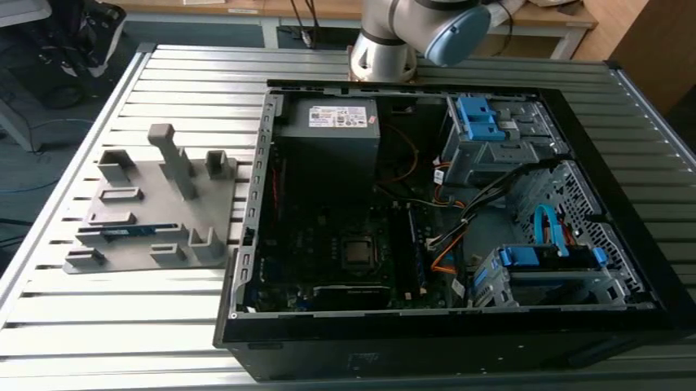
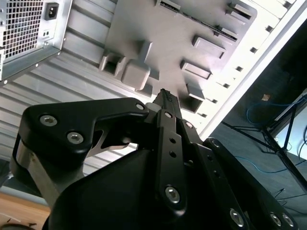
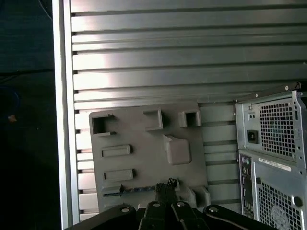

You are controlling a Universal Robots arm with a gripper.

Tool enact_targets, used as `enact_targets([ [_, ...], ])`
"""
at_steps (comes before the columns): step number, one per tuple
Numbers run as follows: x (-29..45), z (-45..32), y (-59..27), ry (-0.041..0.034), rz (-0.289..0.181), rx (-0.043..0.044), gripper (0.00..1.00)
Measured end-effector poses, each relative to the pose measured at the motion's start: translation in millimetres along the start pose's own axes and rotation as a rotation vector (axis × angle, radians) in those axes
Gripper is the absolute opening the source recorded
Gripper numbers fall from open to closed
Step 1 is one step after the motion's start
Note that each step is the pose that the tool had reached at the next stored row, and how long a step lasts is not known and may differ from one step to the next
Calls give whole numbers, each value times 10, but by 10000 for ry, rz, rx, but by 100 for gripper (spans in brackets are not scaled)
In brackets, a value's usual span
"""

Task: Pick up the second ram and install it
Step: 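Reach for the second ram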

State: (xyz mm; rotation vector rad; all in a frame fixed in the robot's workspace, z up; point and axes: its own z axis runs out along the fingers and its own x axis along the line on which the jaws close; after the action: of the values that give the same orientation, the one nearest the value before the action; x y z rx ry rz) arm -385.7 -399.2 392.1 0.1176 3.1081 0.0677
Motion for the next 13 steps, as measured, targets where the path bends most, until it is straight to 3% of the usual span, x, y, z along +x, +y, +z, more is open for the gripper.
enact_targets([
  [13,256,5,-41,-1,0,0,10],
])
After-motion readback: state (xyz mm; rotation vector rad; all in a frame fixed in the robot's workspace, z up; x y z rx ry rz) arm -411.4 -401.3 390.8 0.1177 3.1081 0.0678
